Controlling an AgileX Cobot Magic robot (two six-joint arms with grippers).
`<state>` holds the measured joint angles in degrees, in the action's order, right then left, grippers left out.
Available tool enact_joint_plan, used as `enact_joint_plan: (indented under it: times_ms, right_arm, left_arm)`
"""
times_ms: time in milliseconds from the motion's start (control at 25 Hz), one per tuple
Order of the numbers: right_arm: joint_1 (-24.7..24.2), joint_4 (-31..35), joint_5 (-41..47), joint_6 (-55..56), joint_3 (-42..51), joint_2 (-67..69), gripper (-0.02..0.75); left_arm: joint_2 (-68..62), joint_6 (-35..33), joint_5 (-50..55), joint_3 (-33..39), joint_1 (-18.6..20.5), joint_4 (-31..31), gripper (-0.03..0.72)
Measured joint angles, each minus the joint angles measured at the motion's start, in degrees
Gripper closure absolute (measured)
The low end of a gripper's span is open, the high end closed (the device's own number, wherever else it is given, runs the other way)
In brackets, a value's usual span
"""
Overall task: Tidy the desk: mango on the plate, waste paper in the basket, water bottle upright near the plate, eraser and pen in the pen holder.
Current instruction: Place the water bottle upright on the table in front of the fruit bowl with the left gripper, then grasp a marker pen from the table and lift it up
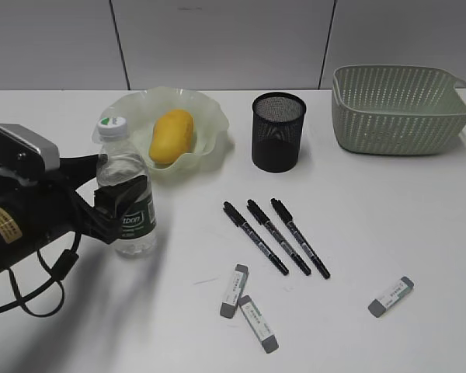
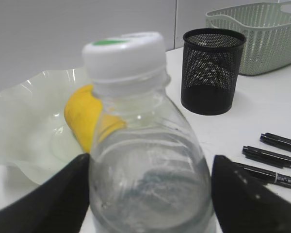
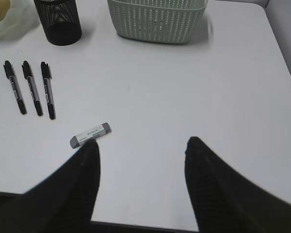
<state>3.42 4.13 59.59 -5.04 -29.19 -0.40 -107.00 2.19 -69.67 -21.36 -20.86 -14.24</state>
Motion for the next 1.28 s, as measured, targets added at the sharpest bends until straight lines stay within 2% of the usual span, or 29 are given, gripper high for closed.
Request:
enact_joint_plan:
  times_ms: [360,480,560,800,920,1080,1200,1280]
  right_arm:
    - [0.0,0.0,0.0,0.0,0.0,0.0,0.291]
    - [0.0,0.0,0.0,0.0,0.0,0.0,0.291]
    - [0.0,0.0,0.0,0.0,0.0,0.0,0.293]
    - [0.0,0.0,-0.06,0.0,0.0,0.0,0.292]
    - [0.0,0.0,-0.06,0.0,0.0,0.0,0.292]
    - [0.0,0.05,-0.06,0.0,0.0,0.0,0.292]
    - [0.0,0.05,-0.06,0.0,0.0,0.0,0.292]
    - [0.0,0.05,-0.06,0.0,0.0,0.0,0.293]
  left_arm:
    - [9.87,0.3,0.96,0.19,0.0,-0.19,0.115]
    - [18.2,2.98,8.21,0.08,0.0,-0.19,0.116]
    - [25.93,5.96,20.81,-1.23,0.0,-0.19,0.125]
    - [48.38,9.26,81.12,-13.67,0.0,0.61,0.19]
    - [59.33,9.47,103.54,-16.88,0.0,1.92,0.218]
    - [77.07,8.49,123.33,-16.33,0.0,7.77,0.228]
    - [89.67,5.64,129.92,-14.75,0.0,11.48,0.232]
    - [96.93,4.95,131.16,-13.22,-0.05,11.65,0.233]
